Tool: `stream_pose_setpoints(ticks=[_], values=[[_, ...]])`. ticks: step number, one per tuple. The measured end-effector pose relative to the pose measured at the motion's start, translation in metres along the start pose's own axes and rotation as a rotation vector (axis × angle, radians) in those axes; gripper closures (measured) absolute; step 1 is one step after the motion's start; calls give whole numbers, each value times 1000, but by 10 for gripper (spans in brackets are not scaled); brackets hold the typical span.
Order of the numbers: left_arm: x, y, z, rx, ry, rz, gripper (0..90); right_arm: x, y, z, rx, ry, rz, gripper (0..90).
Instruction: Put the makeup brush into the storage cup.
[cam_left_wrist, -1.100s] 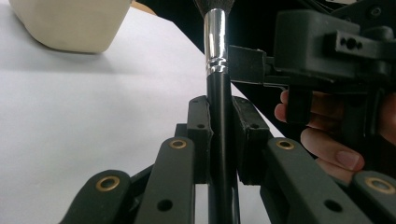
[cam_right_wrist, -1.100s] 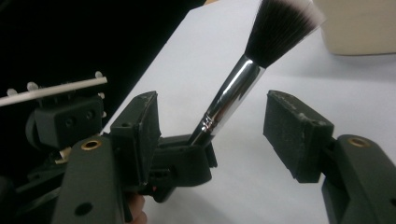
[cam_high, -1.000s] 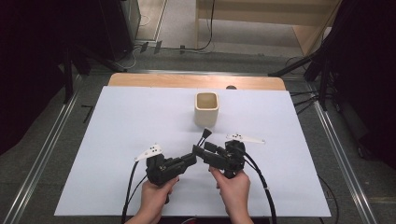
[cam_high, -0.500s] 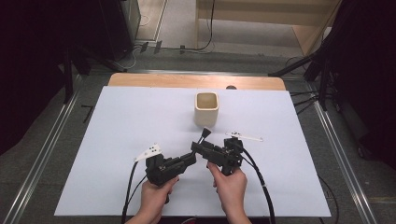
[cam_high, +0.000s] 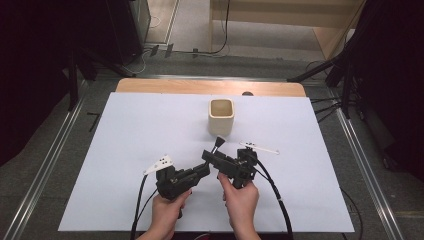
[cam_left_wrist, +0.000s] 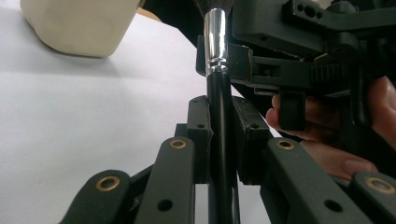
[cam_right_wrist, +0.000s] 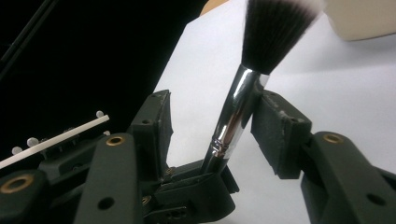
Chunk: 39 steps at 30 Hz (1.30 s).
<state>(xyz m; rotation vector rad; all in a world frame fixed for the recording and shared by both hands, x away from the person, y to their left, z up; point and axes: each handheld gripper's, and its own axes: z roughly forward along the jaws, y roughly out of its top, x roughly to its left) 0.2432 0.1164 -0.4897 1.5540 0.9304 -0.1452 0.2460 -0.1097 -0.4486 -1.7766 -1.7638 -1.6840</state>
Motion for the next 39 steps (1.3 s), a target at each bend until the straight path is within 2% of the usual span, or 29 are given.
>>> stream_pose_setpoints(ticks=[2, 8, 16, 23, 36, 39], values=[[0, 0, 0, -3, 1, 1, 792, 0, -1, 0, -7, 0, 8, 502], [1, -2, 0, -16, -14, -30, 792, -2, -2, 1, -14, -2, 27, 527], [1, -3, 0, -22, -15, -34, 792, -4, -3, 5, -4, 2, 40, 645], [0, -4, 0, -27, -36, -41, 792, -7, -4, 7, 6, 6, 42, 729], [2, -5, 1, -28, -54, -51, 792, -8, -3, 6, 18, 21, 73, 755], [2, -5, 2, -27, -57, -52, 792, -7, -3, 6, 11, 18, 61, 756]])
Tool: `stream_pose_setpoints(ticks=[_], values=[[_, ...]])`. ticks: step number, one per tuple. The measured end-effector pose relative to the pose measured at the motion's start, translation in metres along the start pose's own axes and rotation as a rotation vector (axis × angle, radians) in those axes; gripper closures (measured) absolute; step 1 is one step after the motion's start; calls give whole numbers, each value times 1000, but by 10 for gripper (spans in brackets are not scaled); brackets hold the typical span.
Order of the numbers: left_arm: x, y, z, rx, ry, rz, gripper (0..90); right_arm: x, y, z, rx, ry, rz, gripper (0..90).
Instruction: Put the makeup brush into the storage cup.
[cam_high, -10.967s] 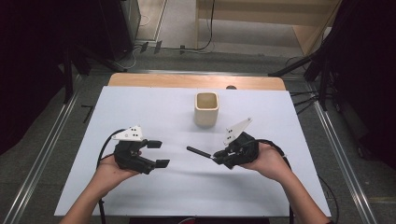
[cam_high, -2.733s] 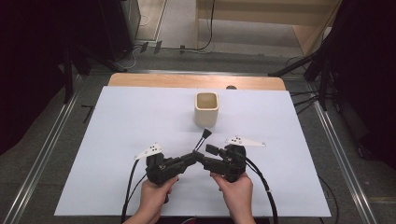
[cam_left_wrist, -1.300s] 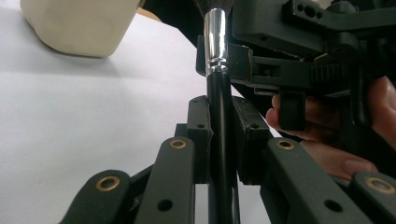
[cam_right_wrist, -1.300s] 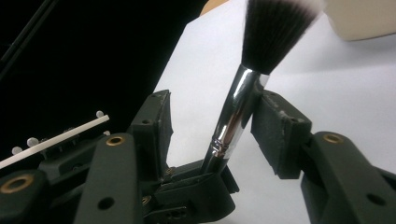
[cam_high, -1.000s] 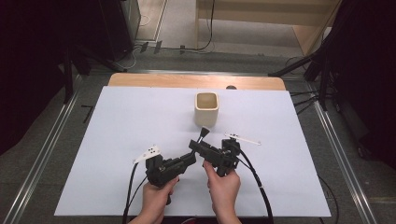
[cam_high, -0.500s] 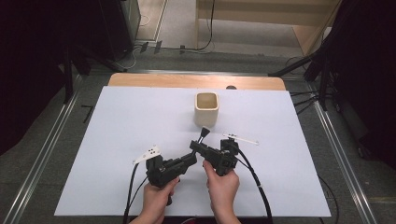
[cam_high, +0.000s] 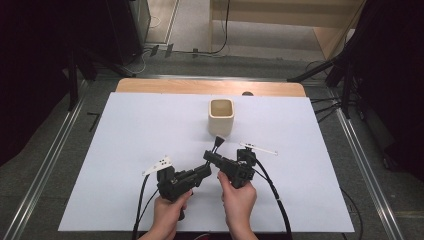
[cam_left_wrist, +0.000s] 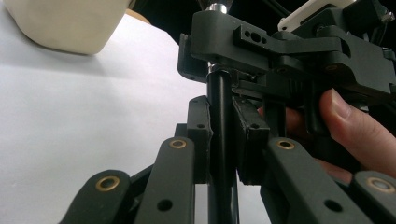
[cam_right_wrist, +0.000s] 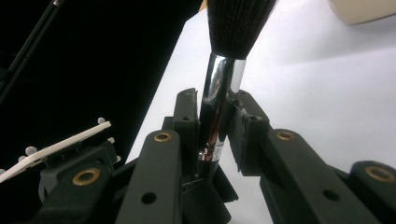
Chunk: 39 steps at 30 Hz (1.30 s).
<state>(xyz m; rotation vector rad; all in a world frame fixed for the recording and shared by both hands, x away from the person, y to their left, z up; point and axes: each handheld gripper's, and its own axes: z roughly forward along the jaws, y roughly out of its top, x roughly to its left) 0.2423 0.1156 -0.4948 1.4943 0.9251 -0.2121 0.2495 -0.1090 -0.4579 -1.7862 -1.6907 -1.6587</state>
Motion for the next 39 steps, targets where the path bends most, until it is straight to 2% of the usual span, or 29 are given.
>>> stream_pose_setpoints(ticks=[6, 12, 15, 17, 23, 27, 30, 36, 39], values=[[0, 0, 0, 3, 0, -2, 790, 0, 1, 0, 7, 8, 14, 764], [2, 0, 2, 16, -10, -16, 783, 0, 1, 1, 10, 12, 8, 777], [3, 0, 4, 38, -36, -32, 690, 0, 1, 1, 14, 11, 0, 782], [3, 1, 5, 55, -32, -26, 637, -1, 2, 0, 20, 12, -2, 782], [4, 3, 5, 74, -18, -17, 546, -2, 5, -2, 28, -2, -13, 782], [7, 6, 6, 102, -37, -40, 482, -3, 7, -2, 40, -7, -26, 783], [6, 9, 5, 119, -21, -16, 463, -3, 8, -1, 50, -14, -39, 783], [9, 16, 3, 160, -5, -14, 430, -3, 12, -3, 69, -32, -66, 783], [11, 18, 4, 202, -11, -18, 431, -4, 14, -4, 80, -36, -73, 783]])
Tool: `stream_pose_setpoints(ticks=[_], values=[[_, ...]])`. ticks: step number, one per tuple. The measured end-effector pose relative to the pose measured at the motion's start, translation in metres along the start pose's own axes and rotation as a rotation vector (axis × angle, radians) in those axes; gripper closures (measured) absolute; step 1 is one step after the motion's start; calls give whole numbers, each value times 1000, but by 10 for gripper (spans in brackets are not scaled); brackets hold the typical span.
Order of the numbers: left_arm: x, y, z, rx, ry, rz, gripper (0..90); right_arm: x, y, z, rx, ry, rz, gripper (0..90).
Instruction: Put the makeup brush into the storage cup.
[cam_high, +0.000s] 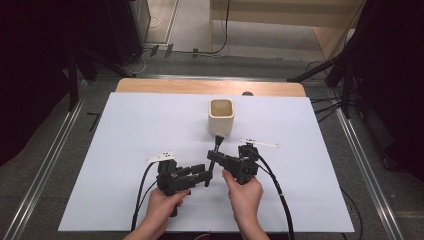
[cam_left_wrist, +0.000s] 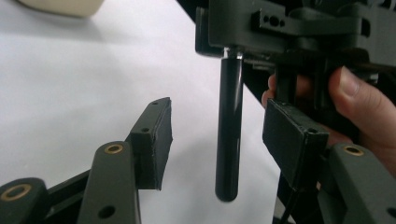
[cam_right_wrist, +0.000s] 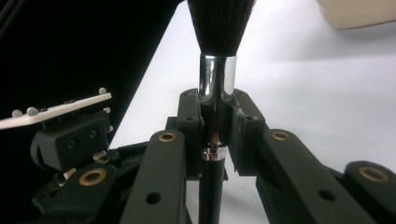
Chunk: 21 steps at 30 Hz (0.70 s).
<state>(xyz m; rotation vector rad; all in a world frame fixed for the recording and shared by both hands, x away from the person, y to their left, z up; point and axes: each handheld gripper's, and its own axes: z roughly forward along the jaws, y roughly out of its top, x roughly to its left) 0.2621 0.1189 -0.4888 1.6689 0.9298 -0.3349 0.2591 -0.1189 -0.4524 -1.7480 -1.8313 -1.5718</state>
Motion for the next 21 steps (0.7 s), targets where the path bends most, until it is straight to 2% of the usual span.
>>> stream_pose_setpoints(ticks=[8, 11, 15, 16, 19, 21], values=[[2, 4, 2, 105, 2, 8, 414, -3, 3, -2, 33, -22, -40, 783], [2, 5, 3, 133, 12, 21, 409, -3, 5, -3, 43, -41, -73, 783], [1, 9, 3, 191, 24, 60, 391, -3, 8, -5, 59, -50, -97, 783], [1, 10, 2, 192, 25, 65, 386, -2, 9, -5, 64, -52, -111, 783], [4, 15, -1, 223, 11, 70, 376, -2, 10, -6, 79, -58, -130, 783], [5, 17, -4, 245, 24, 88, 373, -2, 11, -7, 85, -58, -144, 783]])
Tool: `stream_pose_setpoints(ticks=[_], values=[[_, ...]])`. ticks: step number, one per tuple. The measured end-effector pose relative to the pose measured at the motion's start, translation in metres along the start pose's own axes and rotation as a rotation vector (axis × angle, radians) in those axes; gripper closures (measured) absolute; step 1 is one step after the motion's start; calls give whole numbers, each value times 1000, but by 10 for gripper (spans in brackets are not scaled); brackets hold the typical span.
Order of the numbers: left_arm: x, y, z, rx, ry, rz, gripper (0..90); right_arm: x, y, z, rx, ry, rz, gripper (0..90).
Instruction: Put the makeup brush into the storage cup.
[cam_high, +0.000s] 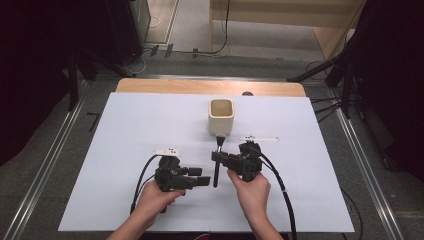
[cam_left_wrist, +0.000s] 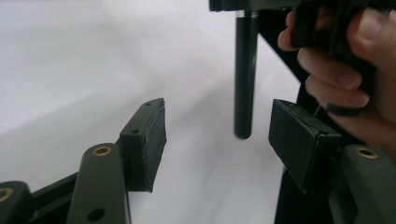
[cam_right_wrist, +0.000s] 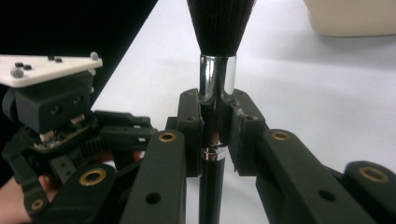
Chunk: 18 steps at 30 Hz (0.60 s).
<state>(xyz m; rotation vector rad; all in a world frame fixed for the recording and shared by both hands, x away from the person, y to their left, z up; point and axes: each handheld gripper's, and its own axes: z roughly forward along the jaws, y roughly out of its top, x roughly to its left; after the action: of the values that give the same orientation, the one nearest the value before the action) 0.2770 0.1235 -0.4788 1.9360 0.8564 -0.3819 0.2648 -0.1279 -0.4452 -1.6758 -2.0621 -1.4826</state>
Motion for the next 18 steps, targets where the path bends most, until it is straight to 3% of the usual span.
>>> stream_pose_setpoints(ticks=[4, 7, 11, 18], values=[[3, 2, -4, 30, 14, 14, 364, 0, 0, 1, 18, 0, -23, 783], [4, 3, -5, 88, 10, 28, 345, 0, 2, 2, 32, 0, -44, 783], [5, 4, -11, 100, 16, 46, 338, -2, 4, 0, 37, 4, -61, 783], [5, 4, -17, 152, 79, 127, 335, -7, 6, 0, 39, 13, -98, 783]])
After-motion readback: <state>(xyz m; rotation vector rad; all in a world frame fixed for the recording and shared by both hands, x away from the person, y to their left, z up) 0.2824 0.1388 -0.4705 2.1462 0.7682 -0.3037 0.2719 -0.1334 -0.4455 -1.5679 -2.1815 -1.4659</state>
